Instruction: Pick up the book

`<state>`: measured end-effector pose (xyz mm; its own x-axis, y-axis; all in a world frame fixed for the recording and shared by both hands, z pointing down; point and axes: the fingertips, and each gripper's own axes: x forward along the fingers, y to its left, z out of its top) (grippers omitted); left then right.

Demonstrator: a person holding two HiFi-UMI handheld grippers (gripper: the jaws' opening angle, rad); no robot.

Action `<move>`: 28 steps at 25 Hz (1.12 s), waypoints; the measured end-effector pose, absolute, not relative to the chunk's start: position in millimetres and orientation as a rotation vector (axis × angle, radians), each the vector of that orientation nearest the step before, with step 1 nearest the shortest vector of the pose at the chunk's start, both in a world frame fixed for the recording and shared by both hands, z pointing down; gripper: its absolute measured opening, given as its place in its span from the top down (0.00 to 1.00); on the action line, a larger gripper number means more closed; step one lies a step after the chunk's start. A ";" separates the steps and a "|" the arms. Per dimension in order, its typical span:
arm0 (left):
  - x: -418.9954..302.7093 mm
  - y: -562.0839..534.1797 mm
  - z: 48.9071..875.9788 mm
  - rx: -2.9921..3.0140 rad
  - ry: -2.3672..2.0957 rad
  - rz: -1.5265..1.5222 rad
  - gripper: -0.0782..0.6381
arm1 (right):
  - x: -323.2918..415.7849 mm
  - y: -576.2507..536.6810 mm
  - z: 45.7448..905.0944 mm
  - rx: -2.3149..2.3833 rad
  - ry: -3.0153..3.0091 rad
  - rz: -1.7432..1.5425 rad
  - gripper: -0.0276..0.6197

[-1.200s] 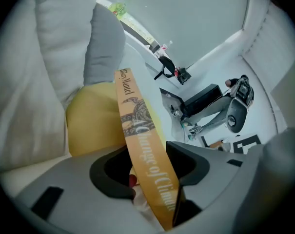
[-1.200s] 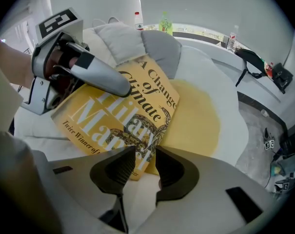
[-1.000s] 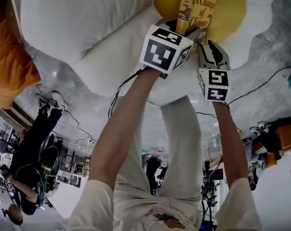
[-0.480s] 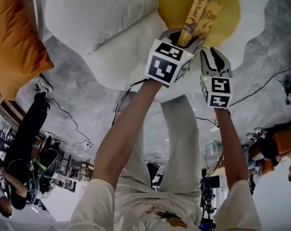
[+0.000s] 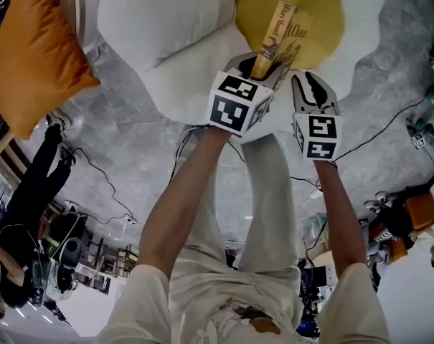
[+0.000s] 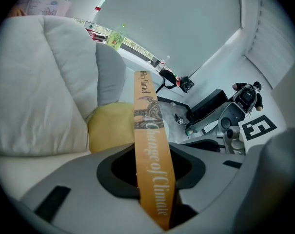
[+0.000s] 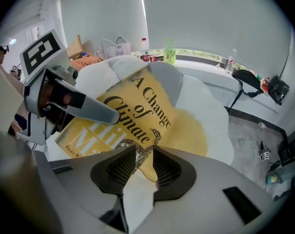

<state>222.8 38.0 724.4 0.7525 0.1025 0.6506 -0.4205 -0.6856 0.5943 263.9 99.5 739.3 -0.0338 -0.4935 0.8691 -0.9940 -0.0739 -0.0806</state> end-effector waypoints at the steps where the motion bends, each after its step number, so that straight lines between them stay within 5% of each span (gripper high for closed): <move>1: 220.7 37.2 719.6 2.174 -0.242 0.864 0.69 | 262.8 97.9 734.2 1.631 -1.586 1.033 0.76; 13: 212.5 24.4 642.8 2.215 -0.321 0.811 0.69 | 261.9 79.9 663.6 1.653 -1.646 0.969 0.77; 28: 114.9 -8.6 500.9 2.184 -0.446 0.662 0.69 | 177.7 21.5 520.7 1.598 -1.766 0.862 0.77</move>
<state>114.9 -8.6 500.9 0.8014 -0.0963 0.5903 -0.5111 -0.6229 0.5922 177.7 21.5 520.7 -0.0959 -0.6065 0.7893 -0.9954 0.0643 -0.0715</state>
